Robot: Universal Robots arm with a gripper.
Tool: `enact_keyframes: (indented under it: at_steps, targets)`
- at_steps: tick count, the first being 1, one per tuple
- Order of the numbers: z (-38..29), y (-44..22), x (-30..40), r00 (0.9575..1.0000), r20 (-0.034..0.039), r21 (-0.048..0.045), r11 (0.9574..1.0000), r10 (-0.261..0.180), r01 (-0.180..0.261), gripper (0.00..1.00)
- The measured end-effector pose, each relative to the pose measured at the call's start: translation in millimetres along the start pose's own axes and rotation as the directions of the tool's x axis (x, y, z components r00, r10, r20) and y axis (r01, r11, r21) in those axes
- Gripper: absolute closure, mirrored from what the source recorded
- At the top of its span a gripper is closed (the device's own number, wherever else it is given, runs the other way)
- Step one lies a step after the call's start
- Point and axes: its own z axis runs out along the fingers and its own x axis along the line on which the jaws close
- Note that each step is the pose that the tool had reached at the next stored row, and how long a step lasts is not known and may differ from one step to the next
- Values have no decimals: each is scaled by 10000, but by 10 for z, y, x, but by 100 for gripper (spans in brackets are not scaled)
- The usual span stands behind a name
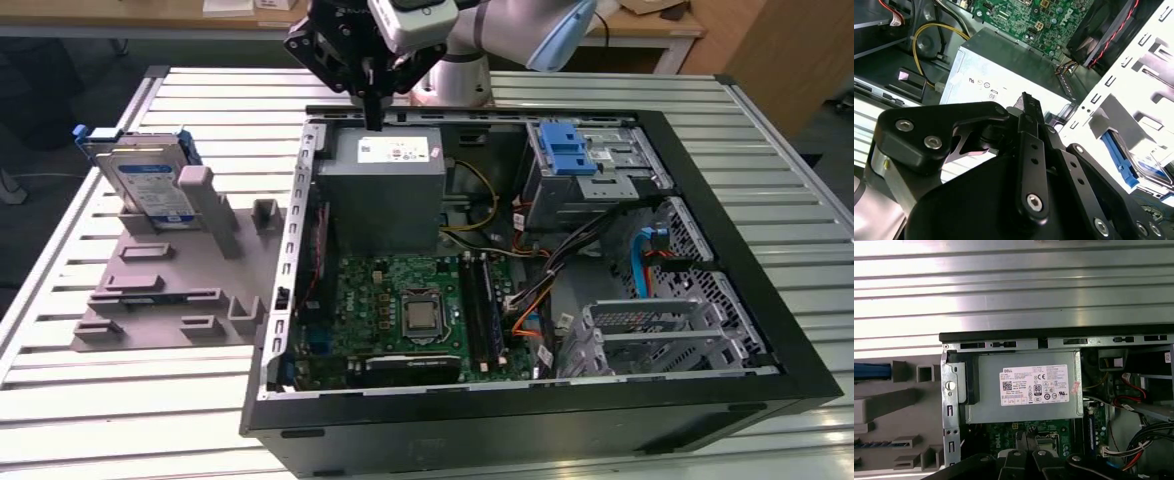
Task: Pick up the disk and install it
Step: 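Reach for the disk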
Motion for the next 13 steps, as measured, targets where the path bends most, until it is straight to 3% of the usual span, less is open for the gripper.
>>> enact_keyframes:
  at_steps: [13]
  targets:
    - [0,-4,49,10000,0,0,10000,0,0,89]
